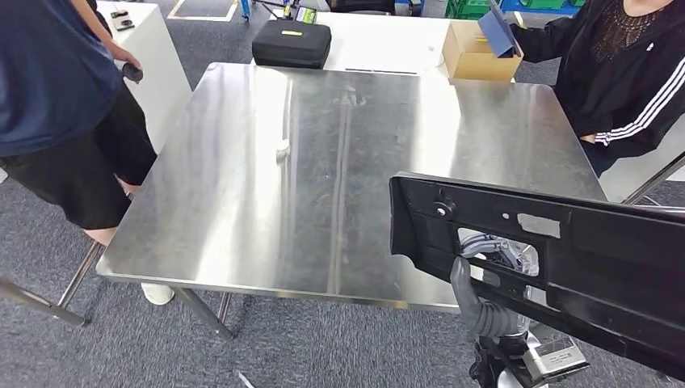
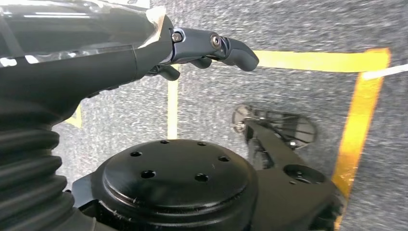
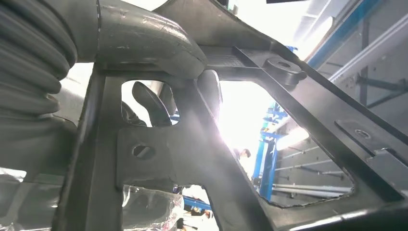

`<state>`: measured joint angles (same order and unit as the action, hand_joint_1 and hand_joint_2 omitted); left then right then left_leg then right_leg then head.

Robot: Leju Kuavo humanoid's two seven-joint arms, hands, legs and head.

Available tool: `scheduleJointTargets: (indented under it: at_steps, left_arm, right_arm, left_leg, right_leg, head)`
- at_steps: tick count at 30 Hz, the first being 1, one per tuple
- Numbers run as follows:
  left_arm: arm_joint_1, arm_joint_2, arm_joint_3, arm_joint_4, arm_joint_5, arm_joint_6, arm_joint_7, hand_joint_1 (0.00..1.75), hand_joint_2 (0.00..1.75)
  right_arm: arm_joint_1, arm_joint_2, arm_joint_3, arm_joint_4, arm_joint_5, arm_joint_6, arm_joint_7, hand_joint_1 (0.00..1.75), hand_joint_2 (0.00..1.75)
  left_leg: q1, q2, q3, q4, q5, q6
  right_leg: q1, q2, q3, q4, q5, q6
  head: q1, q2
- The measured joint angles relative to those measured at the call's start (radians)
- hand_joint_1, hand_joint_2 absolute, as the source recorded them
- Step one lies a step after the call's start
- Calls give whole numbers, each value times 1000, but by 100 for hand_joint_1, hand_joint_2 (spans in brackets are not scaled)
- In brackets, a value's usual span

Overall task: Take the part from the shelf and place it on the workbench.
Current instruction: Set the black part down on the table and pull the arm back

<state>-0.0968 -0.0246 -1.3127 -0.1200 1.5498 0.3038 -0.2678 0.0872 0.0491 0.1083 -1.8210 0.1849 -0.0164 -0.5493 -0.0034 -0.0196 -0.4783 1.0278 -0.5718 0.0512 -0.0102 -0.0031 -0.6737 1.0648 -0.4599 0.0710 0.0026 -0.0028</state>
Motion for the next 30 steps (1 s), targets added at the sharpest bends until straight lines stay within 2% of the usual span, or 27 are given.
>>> scheduleJointTargets:
  at_steps: [1,2,4,6,7,9,10,11,12,14,16,18,20,21,22,24,25,26,27,29,30]
  left_arm:
    - [1,0,0,0,0,0,0,0,175]
    - [1,0,0,0,0,0,0,0,175]
    - [-2,-2,0,0,0,0,0,0,175]
    - [-7,-3,0,0,0,0,0,0,175]
    - [-8,-3,-1,0,0,1,0,0,175]
    - [-6,-3,-1,0,0,7,2,0,175]
    - [-5,-3,-2,0,0,11,4,0,175]
    - [-5,-3,-4,0,0,15,7,0,175]
    - [-6,-2,-7,0,0,18,11,0,175]
    - [-7,-2,-17,0,-2,25,21,0,175]
    - [-8,-1,-27,0,-7,28,28,0,175]
    - [-14,-1,-38,0,-10,27,31,0,175]
    - [-19,-1,-47,0,-11,26,32,0,175]
    - [-20,-1,-50,-1,-11,26,33,0,175]
    - [-21,-1,-53,-1,-12,25,33,0,175]
    - [-21,0,-59,-1,-15,25,33,0,175]
    - [-21,0,-62,-1,-17,25,33,0,175]
    - [-21,1,-66,-1,-20,24,33,0,175]
    - [-21,1,-70,-1,-23,23,34,0,175]
    - [-23,1,-76,-1,-28,21,39,0,175]
    - [-24,1,-80,-1,-31,21,41,0,175]
  right_arm:
    - [-1,0,2,2,0,0,0,175,175]
    - [-4,1,3,3,0,1,1,175,175]
    - [-12,2,9,3,-1,4,1,175,175]
    - [-22,6,16,5,1,15,4,175,175]
    - [-27,8,22,9,4,21,6,175,175]
    - [-37,8,40,22,13,34,11,175,175]
    - [-44,8,51,33,18,39,14,175,175]
    - [-55,8,63,48,23,44,17,175,175]
    - [-70,9,77,66,27,49,22,175,175]
    - [-118,10,114,121,32,57,36,175,175]
    - [-188,15,163,197,36,64,56,175,175]
    - [-265,24,217,284,39,66,75,175,175]
    - [-327,32,262,357,38,64,83,175,175]
    - [-350,35,277,385,37,62,84,175,175]
    - [-368,37,289,408,35,59,84,175,175]
    - [-395,37,308,451,37,55,87,175,175]
    - [-408,38,318,475,41,51,94,175,175]
    - [-427,41,330,503,49,44,103,175,175]
    - [-453,47,345,541,60,32,114,175,175]
    - [-525,69,372,636,85,-4,129,175,175]
    - [-565,86,384,693,98,-28,132,175,175]
  left_leg:
    - [0,0,12,-1,-9,-6]
    - [1,1,22,1,-13,-12]
    - [4,5,19,30,-4,-21]
    - [6,10,-37,126,1,-28]
    - [8,11,-79,186,-12,-32]
    - [12,12,-160,270,-71,-42]
    - [14,12,-188,280,-92,-46]
    - [16,13,-203,263,-91,-50]
    - [19,15,-206,222,-61,-53]
    - [22,19,-191,108,48,-53]
    - [20,22,-182,46,108,-43]
    - [17,23,-177,42,116,-27]
    - [19,21,-169,33,127,-15]
    - [21,20,-165,29,128,-9]
    - [22,19,-162,27,126,-4]
    - [21,15,-159,26,119,1]
    - [21,13,-157,26,115,1]
    - [22,11,-153,26,111,0]
    - [22,11,-147,26,106,-2]
    - [20,12,-133,26,95,-9]
    - [18,12,-128,27,90,-15]
  right_leg:
    - [6,0,9,-20,38,-8]
    - [10,0,17,-26,47,-21]
    - [8,5,41,-35,39,-45]
    - [0,6,66,-44,28,-63]
    - [0,6,76,-46,21,-70]
    - [-1,9,92,-46,6,-78]
    - [-2,11,101,-46,-3,-78]
    - [-3,14,112,-46,-12,-76]
    - [-4,16,125,-46,-22,-73]
    - [-4,20,147,-43,-40,-64]
    - [1,26,151,-38,-57,-51]
    - [4,29,147,-37,-69,-37]
    - [3,22,143,-21,-81,-29]
    - [2,17,128,12,-96,-28]
    - [1,14,98,65,-116,-29]
    - [0,12,12,198,-155,-29]
    - [-1,12,-23,239,-159,-26]
    - [-1,12,-41,244,-144,-19]
    - [-2,12,-38,206,-113,-10]
    - [-2,9,4,70,-30,4]
    - [0,9,24,15,1,3]
  head:
    - [-2,0]
    - [-3,0]
    - [-4,0]
    - [-7,0]
    - [-7,0]
    - [-8,0]
    - [-8,0]
    - [-8,0]
    - [-8,0]
    - [-9,0]
    - [-9,0]
    - [-8,0]
    - [-6,0]
    - [-5,0]
    - [-4,0]
    - [-3,0]
    - [-3,0]
    - [-2,0]
    - [-2,0]
    - [-2,0]
    - [-2,0]
